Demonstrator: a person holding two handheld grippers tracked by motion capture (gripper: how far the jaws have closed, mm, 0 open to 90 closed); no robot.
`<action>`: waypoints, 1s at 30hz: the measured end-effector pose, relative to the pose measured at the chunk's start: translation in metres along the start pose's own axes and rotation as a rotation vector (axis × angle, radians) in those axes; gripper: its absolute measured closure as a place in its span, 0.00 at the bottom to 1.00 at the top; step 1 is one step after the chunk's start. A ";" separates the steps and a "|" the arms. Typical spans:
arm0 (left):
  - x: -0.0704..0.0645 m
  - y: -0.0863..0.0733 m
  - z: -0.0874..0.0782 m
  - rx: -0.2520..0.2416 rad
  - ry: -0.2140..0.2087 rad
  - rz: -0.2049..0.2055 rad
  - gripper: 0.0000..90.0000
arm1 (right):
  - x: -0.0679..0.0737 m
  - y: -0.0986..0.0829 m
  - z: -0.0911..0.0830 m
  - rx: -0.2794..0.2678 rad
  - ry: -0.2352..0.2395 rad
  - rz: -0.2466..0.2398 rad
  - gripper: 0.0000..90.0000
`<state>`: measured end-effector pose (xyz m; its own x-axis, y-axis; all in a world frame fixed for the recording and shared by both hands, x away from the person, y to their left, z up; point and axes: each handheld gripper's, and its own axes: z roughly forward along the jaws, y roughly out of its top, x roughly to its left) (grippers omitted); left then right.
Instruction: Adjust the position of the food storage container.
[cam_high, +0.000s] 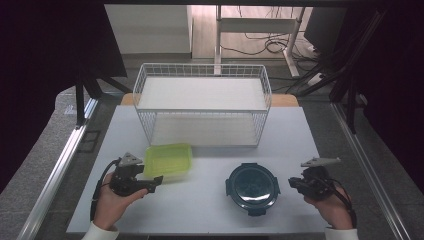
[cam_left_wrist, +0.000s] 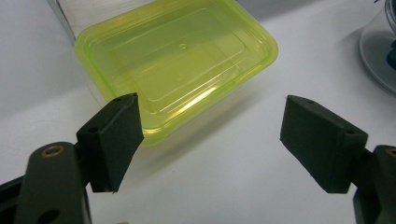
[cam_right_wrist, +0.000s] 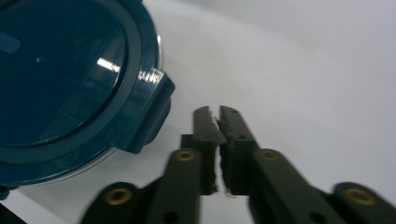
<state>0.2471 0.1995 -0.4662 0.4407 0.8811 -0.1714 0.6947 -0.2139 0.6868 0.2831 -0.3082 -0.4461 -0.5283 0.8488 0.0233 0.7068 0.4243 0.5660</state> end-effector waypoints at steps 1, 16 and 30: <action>0.000 0.000 -0.001 -0.003 -0.002 0.000 0.22 | 0.002 0.001 0.005 0.014 0.015 -0.014 0.98; -0.001 -0.002 0.006 0.017 -0.001 0.011 0.19 | 0.015 0.005 0.032 0.105 0.038 -0.051 0.98; -0.003 -0.002 0.006 0.025 -0.001 0.022 0.20 | 0.018 0.010 0.039 0.100 0.041 -0.093 0.99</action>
<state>0.2477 0.1943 -0.4714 0.4567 0.8757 -0.1567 0.6986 -0.2439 0.6727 0.2989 -0.2762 -0.4720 -0.6108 0.7917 0.0094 0.6965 0.5316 0.4820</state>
